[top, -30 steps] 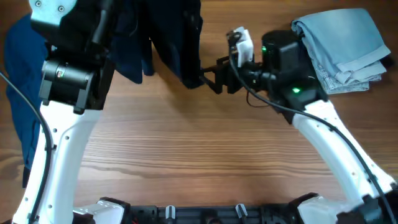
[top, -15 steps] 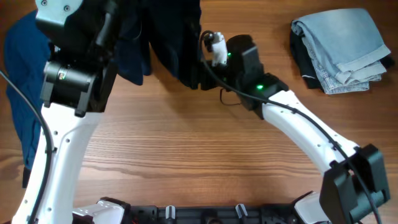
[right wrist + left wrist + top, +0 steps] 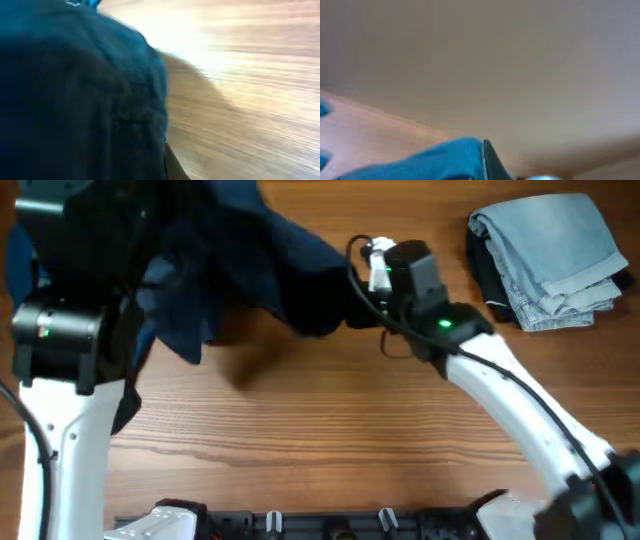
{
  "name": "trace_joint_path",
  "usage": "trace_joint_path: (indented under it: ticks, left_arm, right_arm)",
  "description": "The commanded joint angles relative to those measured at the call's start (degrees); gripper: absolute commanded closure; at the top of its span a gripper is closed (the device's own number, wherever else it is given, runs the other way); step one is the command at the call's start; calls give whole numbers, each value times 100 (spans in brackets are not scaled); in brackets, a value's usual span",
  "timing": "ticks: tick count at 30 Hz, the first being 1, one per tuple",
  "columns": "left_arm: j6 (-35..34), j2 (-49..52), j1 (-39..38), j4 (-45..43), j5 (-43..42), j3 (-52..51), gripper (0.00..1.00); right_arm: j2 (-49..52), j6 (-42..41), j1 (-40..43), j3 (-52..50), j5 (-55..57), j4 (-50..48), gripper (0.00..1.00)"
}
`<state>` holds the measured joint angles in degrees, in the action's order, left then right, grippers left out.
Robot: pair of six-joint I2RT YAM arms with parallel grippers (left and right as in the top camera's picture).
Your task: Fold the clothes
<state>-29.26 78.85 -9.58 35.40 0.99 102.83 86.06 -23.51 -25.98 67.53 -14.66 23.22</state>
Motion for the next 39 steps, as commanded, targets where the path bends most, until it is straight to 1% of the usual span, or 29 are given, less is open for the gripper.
trace_joint_path:
  ticks: [1,2,3,5,6,10,12,13,14,15,17,19,20,22,25,26,27,29,31,32,33,34,36,37,39]
  left_arm:
    - [52,-105,238,623,466,79,96]
    - [52,-87,271,925,597,79,93]
    - [59,-66,273,1211,664,79,86]
    - [236,20,273,1635,660,79,67]
    - [249,79,273,1860,658,79,63]
    - [356,501,269,2730,658,79,62]
    - [380,809,269,2964,605,79,57]
    - [605,940,269,3058,382,79,47]
    - [929,1115,269,3246,-90,79,14]
    - [964,1268,269,3473,-385,79,0]
    - [1263,1521,227,4011,-868,66,0]
    - [1261,1646,81,4402,-885,52,0]
    - [1257,1633,-142,4529,-885,42,0]
    - [1189,1563,-485,4522,-866,42,0]
    - [682,1554,-1268,4662,-343,20,0]
    - [352,1554,-1757,4725,46,-94,0]
    - [116,1554,-2063,4778,328,-188,0]
    - [-691,1554,-2728,4754,868,-629,0]
    - [-1143,1554,-3095,4363,916,-1091,2]
    - [-1200,1554,-3274,4026,890,-1333,4]
    - [-1202,1556,-3556,3504,852,-1650,7]
    - [-1196,1556,-3716,3241,857,-1818,9]
    - [-1198,1565,-4188,2614,1110,-2238,10]
    - [-1198,1567,-4334,2295,1327,-2413,9]
    - [-1196,1591,-4470,1591,1464,-2743,11]
  right_arm:
    - [-741,308,245,-4,68,293,96]
    - [-984,417,363,-4,68,407,96]
    - [-1126,511,426,-4,70,496,95]
    - [-1220,557,487,-4,116,647,96]
    - [-1217,577,496,-4,120,730,96]
    - [-1202,682,496,-4,227,903,96]
    - [-1202,688,498,-4,304,914,96]
    - [-1191,702,507,-4,313,925,96]
    - [-1176,702,516,-4,330,933,96]
    - [-1137,697,542,-4,326,931,96]
    - [-1032,697,614,-4,319,927,95]
    - [-931,702,686,-4,282,911,96]
    - [-846,702,765,-4,275,824,96]
    - [-765,708,850,-4,221,643,96]
    - [-651,723,1093,-4,-92,212,96]
    - [-597,721,1224,-4,-197,92,96]
    - [-568,723,1309,-4,-269,46,96]
    - [-487,839,1631,-4,-544,-57,96]
    - [-437,852,1805,-4,-649,-219,96]
    - [-396,850,1832,-4,-669,-319,96]
    - [-310,828,1834,-4,-669,-466,96]
    - [-247,820,1834,-4,-667,-568,96]
    - [-98,678,1836,-4,-669,-748,96]
    - [-44,640,1836,-4,-684,-789,96]
    - [-22,538,1836,-4,-710,-828,96]
